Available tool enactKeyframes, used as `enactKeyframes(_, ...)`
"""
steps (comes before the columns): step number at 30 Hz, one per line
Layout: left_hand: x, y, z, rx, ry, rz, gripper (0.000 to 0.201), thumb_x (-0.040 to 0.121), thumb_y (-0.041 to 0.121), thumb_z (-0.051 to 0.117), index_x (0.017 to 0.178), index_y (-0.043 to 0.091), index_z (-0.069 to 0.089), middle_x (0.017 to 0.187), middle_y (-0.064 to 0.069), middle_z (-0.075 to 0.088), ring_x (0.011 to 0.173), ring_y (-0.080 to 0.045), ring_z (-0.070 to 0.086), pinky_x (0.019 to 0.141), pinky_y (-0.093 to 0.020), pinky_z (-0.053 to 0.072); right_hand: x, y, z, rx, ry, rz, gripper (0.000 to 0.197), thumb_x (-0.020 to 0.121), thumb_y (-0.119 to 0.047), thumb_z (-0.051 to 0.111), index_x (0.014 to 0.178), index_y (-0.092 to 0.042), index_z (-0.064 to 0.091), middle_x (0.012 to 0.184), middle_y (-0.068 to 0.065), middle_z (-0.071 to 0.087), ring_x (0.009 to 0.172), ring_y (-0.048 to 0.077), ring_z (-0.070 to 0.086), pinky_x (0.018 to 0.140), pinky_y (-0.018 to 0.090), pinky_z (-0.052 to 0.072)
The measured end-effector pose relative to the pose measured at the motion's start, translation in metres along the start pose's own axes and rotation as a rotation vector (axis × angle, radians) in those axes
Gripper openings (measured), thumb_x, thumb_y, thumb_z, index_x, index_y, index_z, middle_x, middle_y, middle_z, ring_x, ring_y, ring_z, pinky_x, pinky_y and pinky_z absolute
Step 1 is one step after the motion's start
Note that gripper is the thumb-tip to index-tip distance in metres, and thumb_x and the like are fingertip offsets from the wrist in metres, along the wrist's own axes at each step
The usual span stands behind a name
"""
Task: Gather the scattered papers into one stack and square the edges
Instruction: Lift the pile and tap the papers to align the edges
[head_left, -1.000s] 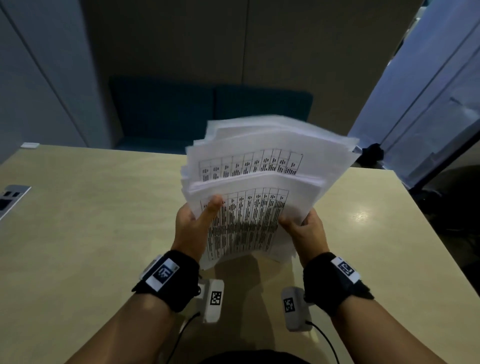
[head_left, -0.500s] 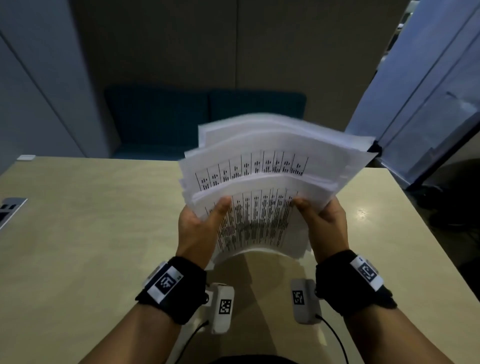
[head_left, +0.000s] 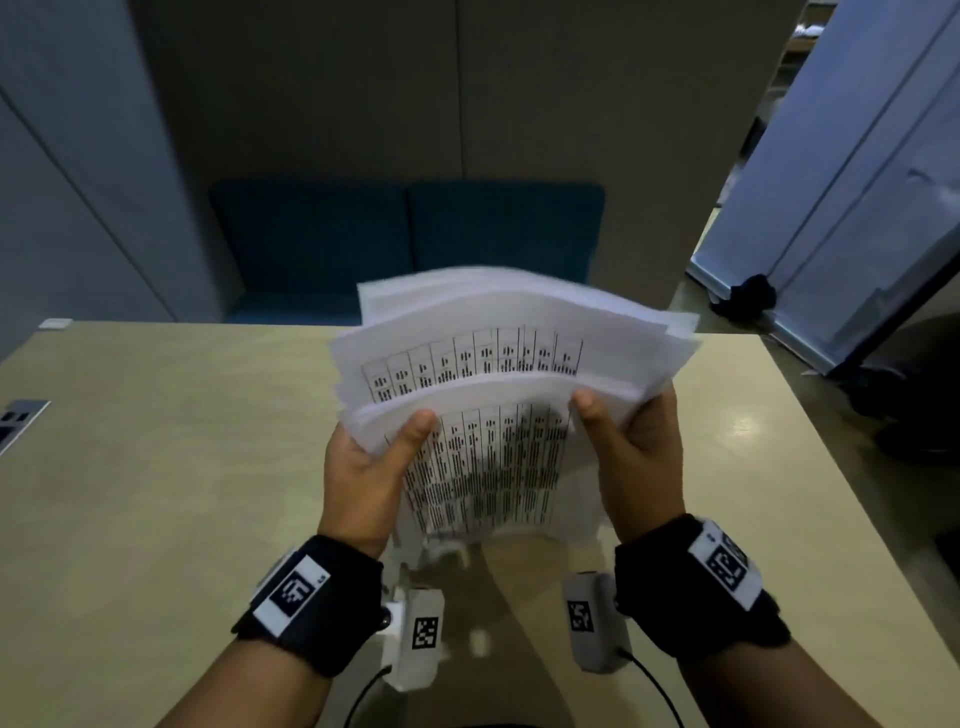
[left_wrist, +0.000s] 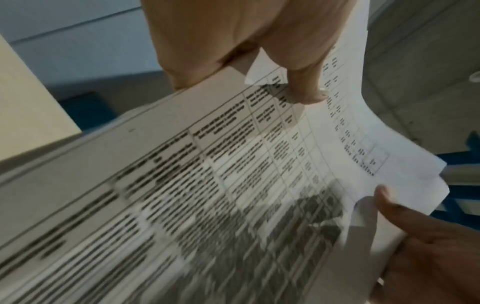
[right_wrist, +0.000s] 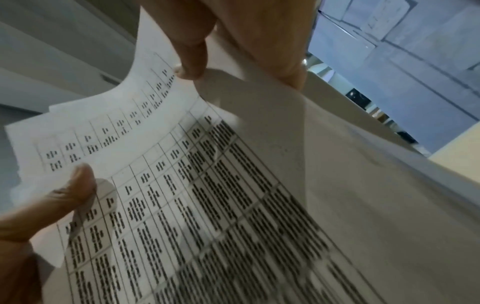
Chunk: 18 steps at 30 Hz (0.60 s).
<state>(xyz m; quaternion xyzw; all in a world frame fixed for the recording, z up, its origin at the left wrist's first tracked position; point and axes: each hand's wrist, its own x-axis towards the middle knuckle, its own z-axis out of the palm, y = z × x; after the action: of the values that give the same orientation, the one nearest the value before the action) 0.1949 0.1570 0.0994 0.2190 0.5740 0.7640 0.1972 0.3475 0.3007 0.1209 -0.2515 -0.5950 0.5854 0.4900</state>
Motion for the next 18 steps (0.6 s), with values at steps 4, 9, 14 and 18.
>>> enactKeyframes(4, -0.009, -0.013, 0.004, 0.037, -0.024, -0.024, 0.080, 0.065, 0.035, 0.084, 0.130, 0.001, 0.054, 0.117, -0.014, 0.070, 0.106, -0.025, 0.070, 0.079, -0.027, 0.058, -0.002, -0.004, -0.011, -0.051, 0.003, -0.024, 0.059, 0.072, -0.026, 0.080, 0.116, -0.021, 0.040, 0.110, -0.001, 0.054, 0.094, -0.001, 0.062, 0.072, 0.016, 0.054)
enactKeyframes(9, -0.015, -0.012, 0.005, 0.022, -0.053, -0.007, 0.079, 0.062, 0.032, 0.084, 0.129, 0.002, 0.056, 0.116, -0.013, 0.071, 0.105, -0.024, 0.070, 0.078, -0.027, 0.058, -0.004, -0.016, -0.014, -0.149, -0.058, -0.161, 0.073, 0.080, -0.041, 0.065, 0.140, -0.036, 0.023, 0.130, -0.001, 0.046, 0.115, 0.016, 0.057, 0.091, 0.035, 0.054)
enactKeyframes(14, -0.020, -0.009, 0.003, 0.056, -0.083, -0.006, 0.075, 0.059, 0.028, 0.086, 0.124, 0.003, 0.059, 0.110, -0.010, 0.074, 0.102, -0.021, 0.071, 0.078, -0.024, 0.057, 0.000, -0.019, -0.015, -0.137, -0.071, -0.233, 0.077, 0.080, -0.042, 0.062, 0.140, -0.044, 0.014, 0.137, -0.004, 0.043, 0.114, 0.013, 0.059, 0.092, 0.042, 0.055)
enactKeyframes(18, -0.022, -0.010, -0.002, 0.079, -0.105, -0.033, 0.076, 0.056, 0.032, 0.091, 0.120, 0.003, 0.062, 0.108, -0.009, 0.075, 0.103, -0.023, 0.071, 0.084, -0.032, 0.059, 0.002, -0.016, -0.014, -0.394, 0.004, -0.464, 0.067, 0.086, -0.051, 0.055, 0.138, -0.060, 0.013, 0.131, 0.003, 0.031, 0.118, 0.001, 0.040, 0.097, 0.016, 0.042)
